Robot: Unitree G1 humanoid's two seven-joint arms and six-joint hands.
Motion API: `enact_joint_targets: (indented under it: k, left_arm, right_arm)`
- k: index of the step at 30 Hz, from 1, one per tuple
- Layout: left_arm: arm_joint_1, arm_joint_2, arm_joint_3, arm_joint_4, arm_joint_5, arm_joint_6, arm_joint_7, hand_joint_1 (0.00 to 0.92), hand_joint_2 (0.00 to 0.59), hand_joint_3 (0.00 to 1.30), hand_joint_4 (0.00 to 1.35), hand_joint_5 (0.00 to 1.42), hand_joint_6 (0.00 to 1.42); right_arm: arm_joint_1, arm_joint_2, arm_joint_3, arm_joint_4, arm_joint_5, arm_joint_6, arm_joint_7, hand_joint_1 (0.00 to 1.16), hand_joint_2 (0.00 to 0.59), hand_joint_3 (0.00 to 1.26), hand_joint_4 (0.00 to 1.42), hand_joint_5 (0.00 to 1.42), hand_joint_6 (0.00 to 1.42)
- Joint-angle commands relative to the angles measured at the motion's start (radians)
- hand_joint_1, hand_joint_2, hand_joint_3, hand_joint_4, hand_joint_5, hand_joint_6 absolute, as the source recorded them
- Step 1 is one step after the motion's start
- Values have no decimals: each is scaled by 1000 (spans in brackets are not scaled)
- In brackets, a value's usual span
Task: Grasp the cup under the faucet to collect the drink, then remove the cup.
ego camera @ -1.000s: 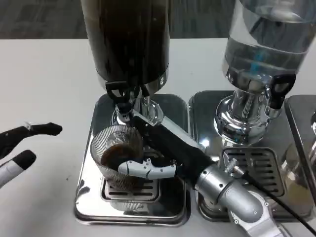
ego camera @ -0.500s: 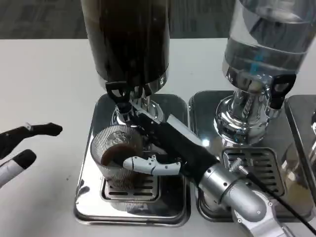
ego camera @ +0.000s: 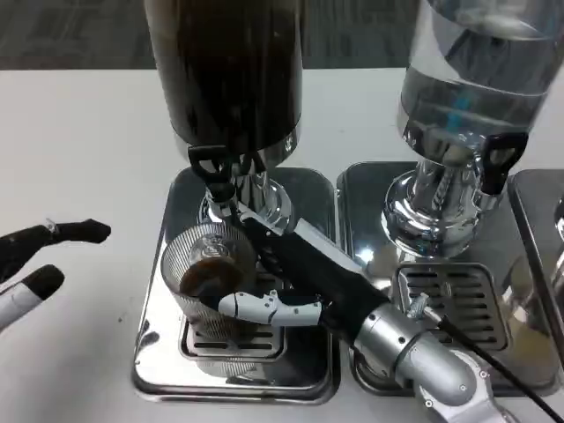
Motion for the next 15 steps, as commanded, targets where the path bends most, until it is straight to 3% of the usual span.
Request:
enact_joint_targets:
  k: [1, 8, 15]
  left_arm:
    - [-9, 22, -2, 9, -9, 6, -16, 0, 71, 361, 293, 195, 125]
    - [-12, 25, 0, 13, -7, 6, -20, 0, 72, 374, 294, 197, 135]
    - [-11, 28, 1, 13, -7, 5, -21, 0, 74, 375, 305, 197, 138]
  right_arm:
    - [1, -8, 11, -1, 0, 10, 26, 611, 214, 0, 0, 0, 84]
    - [-13, -18, 24, 9, -23, 23, 35, 596, 208, 0, 0, 0, 49]
    - [-25, -31, 46, 10, -59, 32, 20, 716, 213, 0, 0, 0, 78]
